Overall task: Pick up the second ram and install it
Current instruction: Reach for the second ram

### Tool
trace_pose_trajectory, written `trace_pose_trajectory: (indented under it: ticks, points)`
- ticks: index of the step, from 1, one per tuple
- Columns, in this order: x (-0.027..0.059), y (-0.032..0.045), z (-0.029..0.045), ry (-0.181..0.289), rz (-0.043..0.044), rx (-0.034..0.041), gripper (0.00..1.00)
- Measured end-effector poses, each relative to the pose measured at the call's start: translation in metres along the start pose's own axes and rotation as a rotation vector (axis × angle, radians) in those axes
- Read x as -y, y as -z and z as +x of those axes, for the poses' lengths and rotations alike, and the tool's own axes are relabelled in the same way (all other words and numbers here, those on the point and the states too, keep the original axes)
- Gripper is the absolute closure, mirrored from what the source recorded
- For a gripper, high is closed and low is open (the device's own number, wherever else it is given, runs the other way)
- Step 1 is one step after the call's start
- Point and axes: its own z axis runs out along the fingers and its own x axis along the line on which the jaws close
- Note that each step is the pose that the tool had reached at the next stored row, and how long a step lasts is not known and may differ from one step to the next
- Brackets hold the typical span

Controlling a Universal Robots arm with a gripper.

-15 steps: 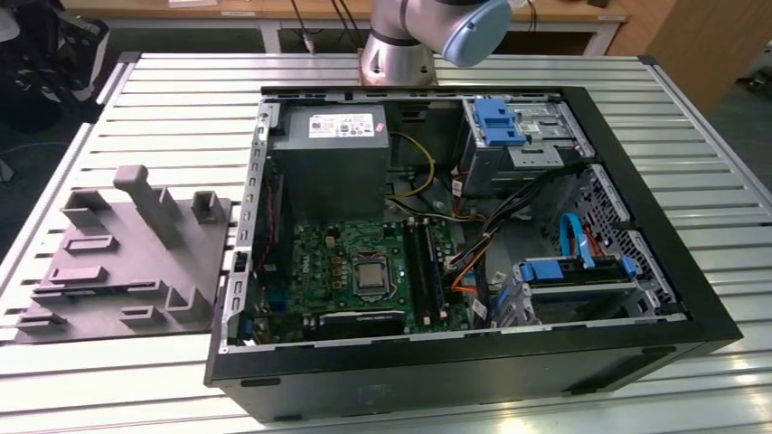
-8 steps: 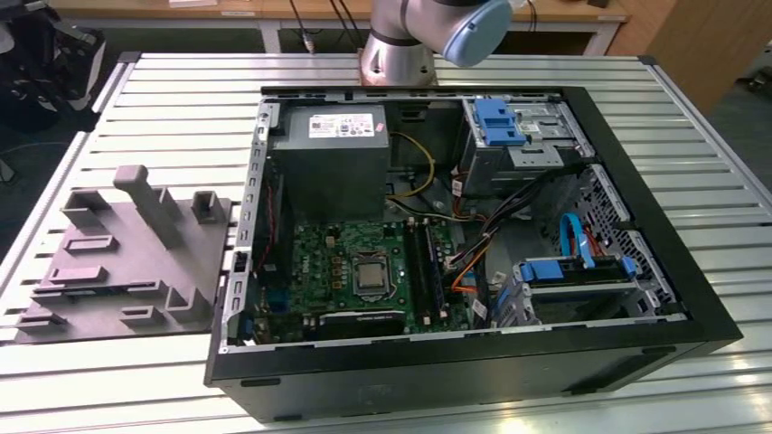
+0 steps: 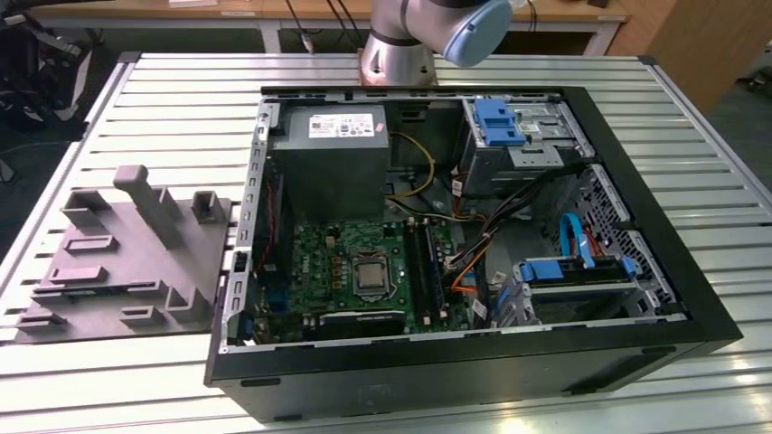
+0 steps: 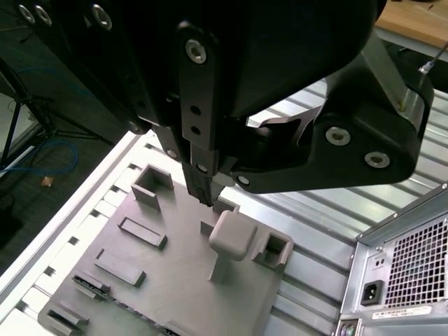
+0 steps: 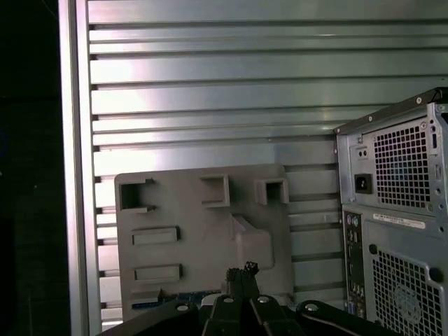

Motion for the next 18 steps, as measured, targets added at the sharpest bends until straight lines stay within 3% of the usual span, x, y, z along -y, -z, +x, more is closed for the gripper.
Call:
trace_pose_trajectory:
  ticks: [18]
  points:
    - [0.0221,-0.0147,0.0107,0.000,0.0001,-0.0001,0.90]
